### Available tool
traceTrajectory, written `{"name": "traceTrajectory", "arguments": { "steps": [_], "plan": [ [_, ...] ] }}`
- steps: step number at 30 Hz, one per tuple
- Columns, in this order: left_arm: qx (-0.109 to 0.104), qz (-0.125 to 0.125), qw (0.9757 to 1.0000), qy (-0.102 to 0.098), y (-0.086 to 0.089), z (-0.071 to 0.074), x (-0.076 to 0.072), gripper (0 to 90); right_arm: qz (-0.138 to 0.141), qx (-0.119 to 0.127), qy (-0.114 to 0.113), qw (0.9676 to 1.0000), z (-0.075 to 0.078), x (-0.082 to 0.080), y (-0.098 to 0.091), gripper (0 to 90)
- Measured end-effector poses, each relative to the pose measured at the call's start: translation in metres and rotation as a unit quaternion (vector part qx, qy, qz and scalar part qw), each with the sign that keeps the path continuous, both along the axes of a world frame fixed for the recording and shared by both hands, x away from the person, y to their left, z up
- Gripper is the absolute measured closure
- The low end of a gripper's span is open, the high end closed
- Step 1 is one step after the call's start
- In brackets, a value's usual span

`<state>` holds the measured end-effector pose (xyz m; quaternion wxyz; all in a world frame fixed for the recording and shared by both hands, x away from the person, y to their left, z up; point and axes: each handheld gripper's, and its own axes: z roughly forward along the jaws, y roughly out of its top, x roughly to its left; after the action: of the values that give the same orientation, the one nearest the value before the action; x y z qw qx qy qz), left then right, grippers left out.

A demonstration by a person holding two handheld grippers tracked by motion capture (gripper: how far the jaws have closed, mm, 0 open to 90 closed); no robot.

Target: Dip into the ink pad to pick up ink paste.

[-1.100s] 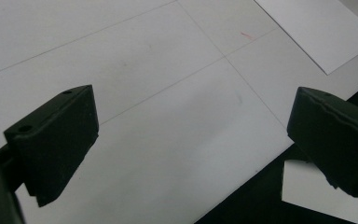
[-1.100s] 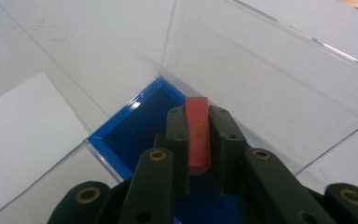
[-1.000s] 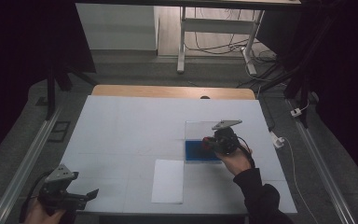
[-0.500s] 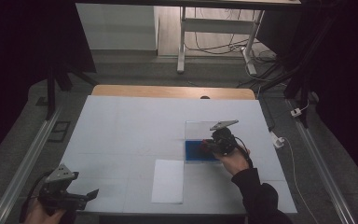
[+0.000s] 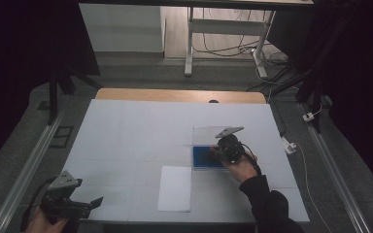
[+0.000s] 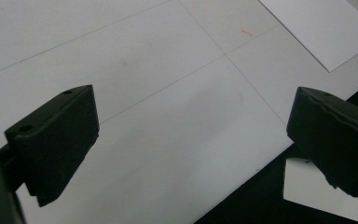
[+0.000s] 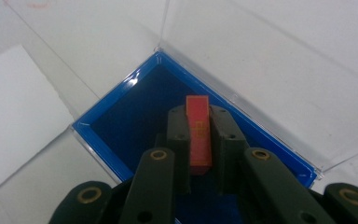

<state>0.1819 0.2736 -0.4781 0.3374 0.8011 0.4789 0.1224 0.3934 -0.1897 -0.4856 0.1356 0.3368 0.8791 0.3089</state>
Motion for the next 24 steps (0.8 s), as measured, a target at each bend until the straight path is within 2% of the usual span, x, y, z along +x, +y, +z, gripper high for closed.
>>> {"name": "traceTrajectory", "arguments": {
  "steps": [3, 4, 6, 10, 12, 16, 18, 19, 20, 21, 24],
  "plan": [
    [0.0, 0.0, 1.0, 0.001, 0.0, 0.0, 0.0, 2.5, 0.002, -0.013, -0.008, 0.9999, 0.0, -0.003, 0.004, 80.1],
    [0.001, 0.0, 1.0, 0.001, 0.0, 0.0, 0.0, 2.5, 0.006, -0.029, -0.018, 0.9994, 0.0, -0.006, 0.008, 80.1],
    [0.001, 0.0, 1.0, 0.001, 0.0, 0.0, 0.0, 2.5, 0.009, -0.042, -0.027, 0.9987, 0.0, -0.008, 0.011, 80.0],
    [0.002, -0.001, 1.0, 0.001, 0.0, 0.0, 0.001, 2.5, 0.011, -0.056, -0.035, 0.9977, 0.0, -0.01, 0.014, 80.0],
    [0.002, -0.001, 1.0, 0.001, 0.0, 0.0, 0.001, 2.5, 0.009, -0.05, -0.031, 0.9982, 0.0, -0.009, 0.013, 80.0],
    [0.002, -0.001, 1.0, 0.001, 0.0, 0.0, 0.001, 2.5, 0.001, -0.01, -0.005, 0.9999, -0.001, -0.003, 0.004, 80.1],
    [0.003, -0.001, 1.0, 0.001, -0.001, 0.0, 0.001, 2.5, -0.004, 0.008, 0.008, 0.9999, -0.002, 0.0, -0.001, 80.1],
    [0.003, -0.001, 1.0, 0.001, -0.001, 0.0, 0.001, 2.5, -0.004, 0.008, 0.008, 0.9999, -0.002, 0.0, -0.001, 80.1],
    [0.003, -0.001, 1.0, 0.001, -0.001, 0.0, 0.001, 2.5, -0.011, 0.024, 0.02, 0.9995, -0.003, 0.002, -0.005, 80.2],
    [0.003, -0.001, 1.0, 0.001, -0.001, 0.0, 0.001, 2.5, -0.012, 0.03, 0.023, 0.9992, -0.003, 0.003, -0.007, 80.3],
    [0.003, -0.001, 1.0, 0.001, -0.001, 0.0, 0.0, 2.6, -0.015, 0.038, 0.029, 0.9987, -0.003, 0.005, -0.009, 80.3]
  ]
}}
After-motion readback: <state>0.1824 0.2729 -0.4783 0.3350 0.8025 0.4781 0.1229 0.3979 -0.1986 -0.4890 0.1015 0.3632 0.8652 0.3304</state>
